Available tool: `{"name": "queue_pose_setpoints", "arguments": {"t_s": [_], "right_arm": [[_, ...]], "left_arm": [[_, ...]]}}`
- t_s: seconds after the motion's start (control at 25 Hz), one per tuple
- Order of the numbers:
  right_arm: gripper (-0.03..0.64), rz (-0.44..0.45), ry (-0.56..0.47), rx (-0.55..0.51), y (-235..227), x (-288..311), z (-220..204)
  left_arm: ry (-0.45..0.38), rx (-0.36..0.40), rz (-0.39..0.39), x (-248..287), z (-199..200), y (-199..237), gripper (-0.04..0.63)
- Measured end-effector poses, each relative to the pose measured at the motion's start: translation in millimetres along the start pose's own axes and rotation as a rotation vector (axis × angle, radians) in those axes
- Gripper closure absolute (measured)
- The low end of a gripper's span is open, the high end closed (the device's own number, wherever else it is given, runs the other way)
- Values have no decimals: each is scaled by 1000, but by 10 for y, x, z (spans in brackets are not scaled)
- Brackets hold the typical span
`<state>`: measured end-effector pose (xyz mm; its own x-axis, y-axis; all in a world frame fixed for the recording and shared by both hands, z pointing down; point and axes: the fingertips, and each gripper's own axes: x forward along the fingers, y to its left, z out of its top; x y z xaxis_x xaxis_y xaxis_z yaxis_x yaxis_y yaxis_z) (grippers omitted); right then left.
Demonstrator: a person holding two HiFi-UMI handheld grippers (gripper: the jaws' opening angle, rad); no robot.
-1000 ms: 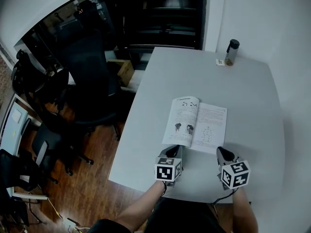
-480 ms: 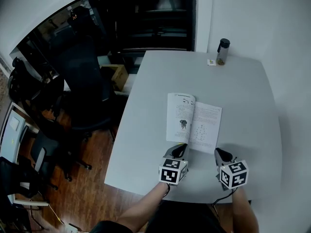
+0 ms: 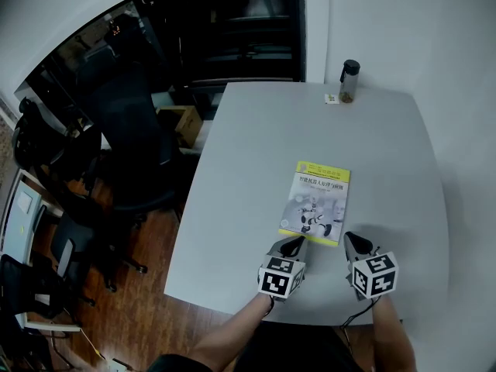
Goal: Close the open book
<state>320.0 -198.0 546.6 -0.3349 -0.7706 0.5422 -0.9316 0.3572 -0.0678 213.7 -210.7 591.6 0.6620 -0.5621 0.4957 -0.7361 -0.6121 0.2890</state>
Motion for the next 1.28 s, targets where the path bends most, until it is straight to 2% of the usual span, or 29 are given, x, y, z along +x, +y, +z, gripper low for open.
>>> {"name": "queue_pose_setpoints", "arguments": {"t_s": [0.28, 0.6, 0.88, 1.12, 1.28], "right_arm": [[614, 100, 101, -63, 365, 522, -117], [612, 138, 262, -156, 507, 830, -529], [614, 147, 272, -164, 417, 797, -569], [612, 150, 267, -126, 300, 749, -595], [612, 152, 216, -98, 264, 684, -538]], "left_arm": [[-2, -13, 26, -283, -51, 83, 589], [5, -25, 21, -429, -121, 135, 589], [0, -23, 8, -383, -68, 102, 589], [2, -10, 1, -315, -26, -7, 589], [-21, -5, 12, -297, 76, -81, 589]]}}
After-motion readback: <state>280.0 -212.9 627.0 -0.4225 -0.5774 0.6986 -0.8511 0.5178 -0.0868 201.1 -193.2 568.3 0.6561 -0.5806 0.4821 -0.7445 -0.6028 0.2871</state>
